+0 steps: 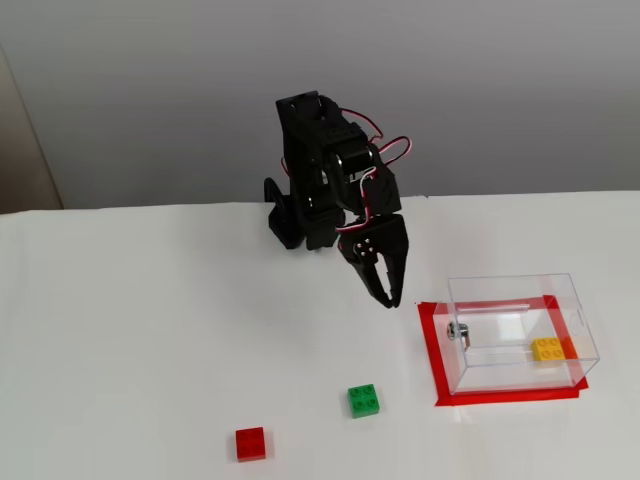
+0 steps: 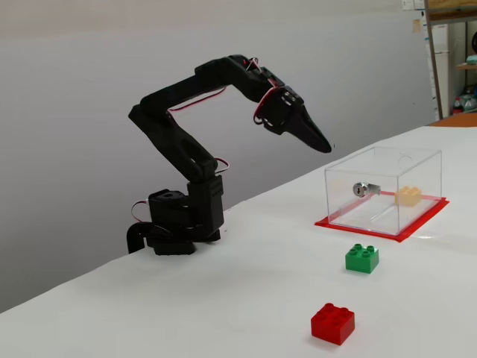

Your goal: Pick the yellow lego brick and place it into the transparent box

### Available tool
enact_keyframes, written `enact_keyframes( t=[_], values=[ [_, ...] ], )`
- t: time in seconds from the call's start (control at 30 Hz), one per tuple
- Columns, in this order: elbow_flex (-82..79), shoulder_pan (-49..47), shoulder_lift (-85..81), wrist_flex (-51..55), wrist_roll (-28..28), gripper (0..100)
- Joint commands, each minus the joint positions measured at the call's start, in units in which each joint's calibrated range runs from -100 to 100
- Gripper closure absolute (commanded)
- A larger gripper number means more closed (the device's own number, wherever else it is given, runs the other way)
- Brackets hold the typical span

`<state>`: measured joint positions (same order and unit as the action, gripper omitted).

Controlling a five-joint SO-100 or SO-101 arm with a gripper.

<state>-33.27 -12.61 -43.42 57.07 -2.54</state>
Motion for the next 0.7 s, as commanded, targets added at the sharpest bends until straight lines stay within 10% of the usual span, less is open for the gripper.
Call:
enact_keyframes(
  t=[0.0, 0.67],
  values=[
    [-5.15, 6.95, -4.81, 0.20, -0.28, 98],
    [-44.21, 14.27, -43.00, -4.33, 0.14, 98]
  ],
)
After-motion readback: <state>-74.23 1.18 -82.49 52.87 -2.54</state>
